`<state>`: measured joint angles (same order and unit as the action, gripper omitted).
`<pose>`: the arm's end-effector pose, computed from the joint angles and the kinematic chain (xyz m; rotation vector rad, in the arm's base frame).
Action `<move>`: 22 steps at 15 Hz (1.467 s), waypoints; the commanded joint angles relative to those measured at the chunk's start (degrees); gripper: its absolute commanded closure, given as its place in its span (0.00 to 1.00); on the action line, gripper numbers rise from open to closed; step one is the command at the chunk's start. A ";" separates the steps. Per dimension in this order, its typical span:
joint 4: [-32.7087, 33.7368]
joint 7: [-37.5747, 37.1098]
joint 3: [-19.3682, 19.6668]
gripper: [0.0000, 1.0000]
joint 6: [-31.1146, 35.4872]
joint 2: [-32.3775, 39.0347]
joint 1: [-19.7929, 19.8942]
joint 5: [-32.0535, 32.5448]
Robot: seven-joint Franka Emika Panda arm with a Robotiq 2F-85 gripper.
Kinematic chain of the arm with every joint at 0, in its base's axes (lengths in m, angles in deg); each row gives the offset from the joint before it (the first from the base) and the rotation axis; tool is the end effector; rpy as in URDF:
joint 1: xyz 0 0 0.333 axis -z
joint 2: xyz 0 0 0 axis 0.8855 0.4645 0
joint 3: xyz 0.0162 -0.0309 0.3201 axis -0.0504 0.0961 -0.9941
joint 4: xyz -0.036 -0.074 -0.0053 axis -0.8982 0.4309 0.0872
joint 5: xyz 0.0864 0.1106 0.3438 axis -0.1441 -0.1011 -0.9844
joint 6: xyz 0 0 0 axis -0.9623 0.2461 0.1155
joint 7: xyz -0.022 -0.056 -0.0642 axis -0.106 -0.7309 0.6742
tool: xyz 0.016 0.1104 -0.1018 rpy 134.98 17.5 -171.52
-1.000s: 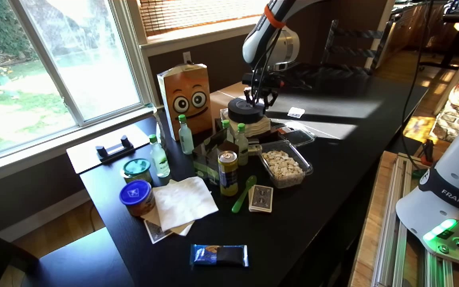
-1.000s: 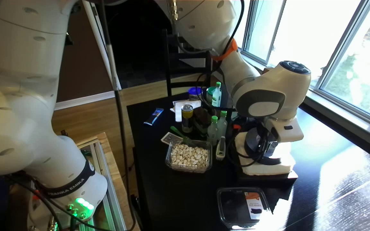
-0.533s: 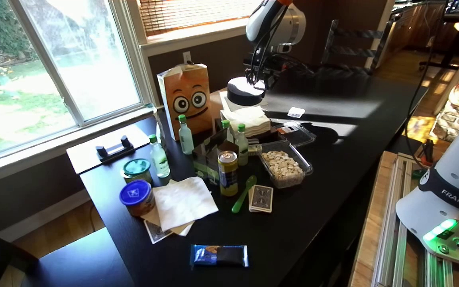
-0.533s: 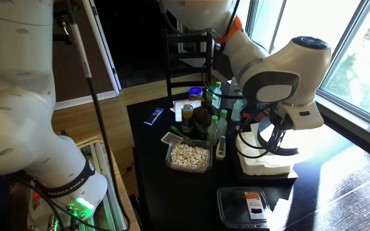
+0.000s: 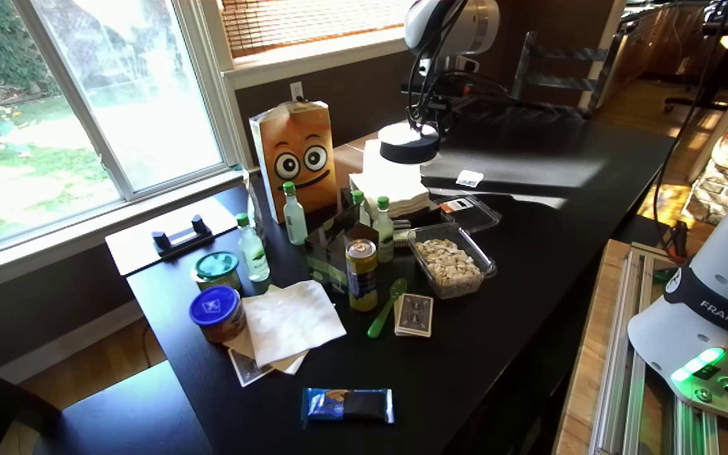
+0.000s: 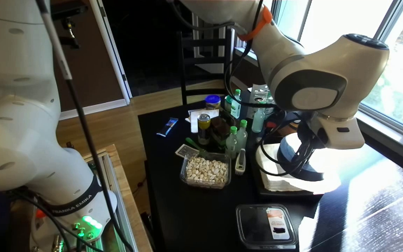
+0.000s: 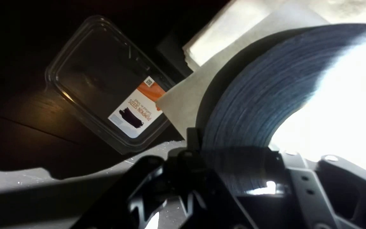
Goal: Put the tape on the table
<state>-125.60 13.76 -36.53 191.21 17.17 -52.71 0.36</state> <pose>0.5439 -0.2585 0.2487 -2.4549 1.9273 -0.0276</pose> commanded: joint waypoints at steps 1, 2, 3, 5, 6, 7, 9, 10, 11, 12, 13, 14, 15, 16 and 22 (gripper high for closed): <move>0.29 -0.93 -1.16 0.80 -2.87 -2.73 0.25 -1.30; 0.34 -1.26 -1.50 0.80 -2.59 -2.90 0.60 -2.52; 0.42 -2.11 -1.57 0.80 -2.03 -2.97 0.76 -3.44; 0.95 -6.00 -0.86 0.80 0.29 -2.60 0.95 -5.12; 1.59 -7.97 -0.24 0.80 0.88 -2.16 1.07 -4.92; 2.08 -9.98 0.49 0.80 1.60 -1.87 1.24 -4.38; 1.15 -7.47 -0.44 0.55 0.78 -0.55 1.36 -2.72; 0.98 -7.31 -0.41 0.55 0.74 -0.29 1.51 -2.73; 0.83 -7.27 -0.47 0.55 0.74 0.10 1.49 -2.74; 2.71 -10.34 -1.02 0.80 -0.32 1.90 1.38 -4.83; 4.75 -14.23 -0.90 0.80 1.96 4.25 1.38 -6.48; 6.74 -16.04 -1.10 0.80 0.81 5.93 1.97 -7.33; 9.33 -17.38 -1.16 0.80 1.67 8.16 2.83 -8.28; 11.79 -19.10 -1.03 0.80 1.36 10.11 3.51 -8.85; 26.18 -31.57 0.55 0.80 2.99 21.89 7.29 -9.23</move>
<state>-108.75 -11.95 -36.76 193.80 33.14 -47.24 -7.52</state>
